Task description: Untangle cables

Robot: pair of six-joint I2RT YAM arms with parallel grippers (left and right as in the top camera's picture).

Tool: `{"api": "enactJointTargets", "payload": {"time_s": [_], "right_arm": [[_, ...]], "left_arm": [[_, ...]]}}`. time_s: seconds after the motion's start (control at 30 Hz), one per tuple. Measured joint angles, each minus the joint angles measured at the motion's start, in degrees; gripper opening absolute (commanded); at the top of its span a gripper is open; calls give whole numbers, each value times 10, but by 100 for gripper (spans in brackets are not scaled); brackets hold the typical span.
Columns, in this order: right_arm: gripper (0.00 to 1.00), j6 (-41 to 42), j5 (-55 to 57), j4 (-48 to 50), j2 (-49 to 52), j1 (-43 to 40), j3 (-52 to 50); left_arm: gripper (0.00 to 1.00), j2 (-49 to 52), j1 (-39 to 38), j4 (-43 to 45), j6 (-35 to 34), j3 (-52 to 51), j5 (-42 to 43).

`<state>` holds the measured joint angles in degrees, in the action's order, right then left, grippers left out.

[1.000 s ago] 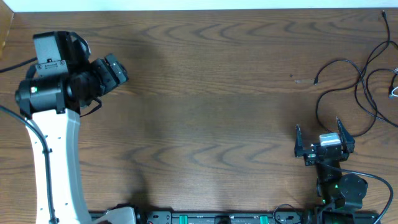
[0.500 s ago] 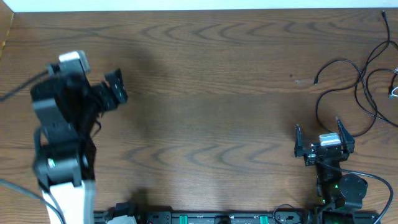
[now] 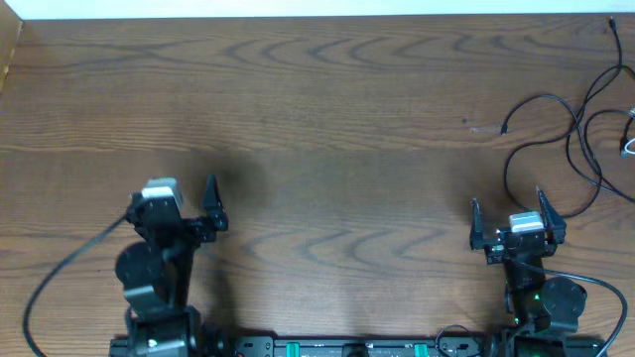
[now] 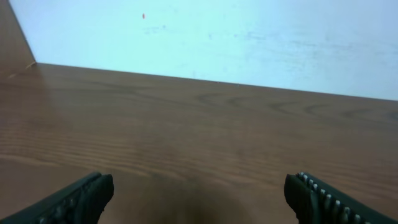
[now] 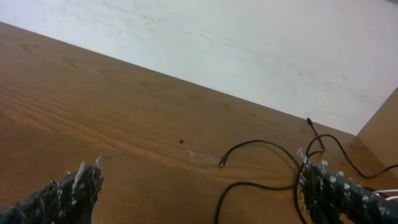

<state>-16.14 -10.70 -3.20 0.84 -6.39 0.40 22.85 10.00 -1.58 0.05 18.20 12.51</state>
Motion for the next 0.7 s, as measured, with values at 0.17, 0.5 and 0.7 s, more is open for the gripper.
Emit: {"api": "enactJointTargets", "payload": {"time_s": [0.17, 0.5, 0.7], "right_arm": [[99, 0, 0, 0, 0, 0, 0], [99, 0, 0, 0, 0, 0, 0], [99, 0, 0, 0, 0, 0, 0]], "left_arm": [[93, -77, 0, 17, 0, -77, -3], [93, -193, -19, 19, 0, -160, -9], [93, -222, -19, 7, 0, -171, -17]]}}
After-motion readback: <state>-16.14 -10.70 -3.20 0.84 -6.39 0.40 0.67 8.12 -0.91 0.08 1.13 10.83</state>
